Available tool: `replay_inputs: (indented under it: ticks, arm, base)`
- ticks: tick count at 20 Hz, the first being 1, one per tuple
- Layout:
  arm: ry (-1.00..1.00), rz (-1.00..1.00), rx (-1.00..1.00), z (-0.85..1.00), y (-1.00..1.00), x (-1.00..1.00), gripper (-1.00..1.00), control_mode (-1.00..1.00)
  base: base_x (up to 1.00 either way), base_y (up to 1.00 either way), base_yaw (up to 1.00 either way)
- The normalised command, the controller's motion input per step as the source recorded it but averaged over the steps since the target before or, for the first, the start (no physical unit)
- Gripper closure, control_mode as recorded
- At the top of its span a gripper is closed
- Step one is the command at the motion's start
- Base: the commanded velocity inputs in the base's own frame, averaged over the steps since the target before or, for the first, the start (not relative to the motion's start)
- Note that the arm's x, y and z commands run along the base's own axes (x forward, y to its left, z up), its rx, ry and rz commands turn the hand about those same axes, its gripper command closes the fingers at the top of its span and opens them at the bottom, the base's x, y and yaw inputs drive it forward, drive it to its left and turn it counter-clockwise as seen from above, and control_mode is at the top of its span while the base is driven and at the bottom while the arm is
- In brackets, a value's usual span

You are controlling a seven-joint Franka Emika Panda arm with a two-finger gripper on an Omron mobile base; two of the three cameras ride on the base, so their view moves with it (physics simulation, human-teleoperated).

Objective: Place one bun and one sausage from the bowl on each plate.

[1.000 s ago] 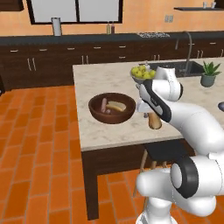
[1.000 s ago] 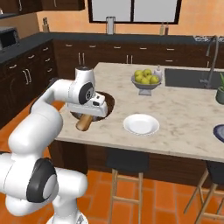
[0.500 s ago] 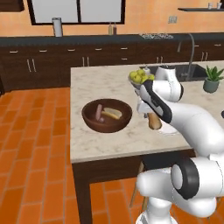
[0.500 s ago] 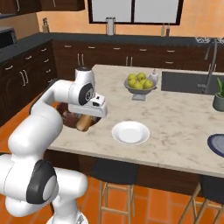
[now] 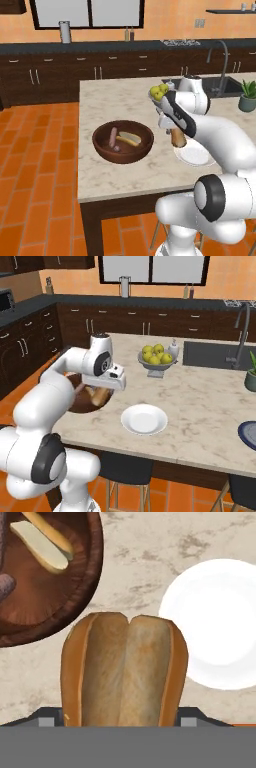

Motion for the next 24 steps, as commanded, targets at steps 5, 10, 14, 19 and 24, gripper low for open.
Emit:
replay_inputs:
  ticks: [5,10,14,19,24]
  arm:
    - [0.0,0.01,0.04,-0.49,-0.99,0.37,1.0,-1.0]
    - [-0.01,0.04,0.0,-0.53,-0.68,0.41,1.0,-1.0]
    - [0.0,0.04,0.0,-0.46,-0.62,0.33,1.0,-1.0]
    - [-0.01,0.04,0.0,-0.37,-0.58,0.07,1.0,-1.0]
    - [0.0,0.01,0.0,-0.19,-0.39,0.06,1.0,-1.0]
  base:
    - [0.0,0.0,0.0]
    - [0.0,0.0,0.0]
    - [0.0,0.0,0.0]
    - [0.0,0.0,0.0]
    - [0.0,0.0,0.0]
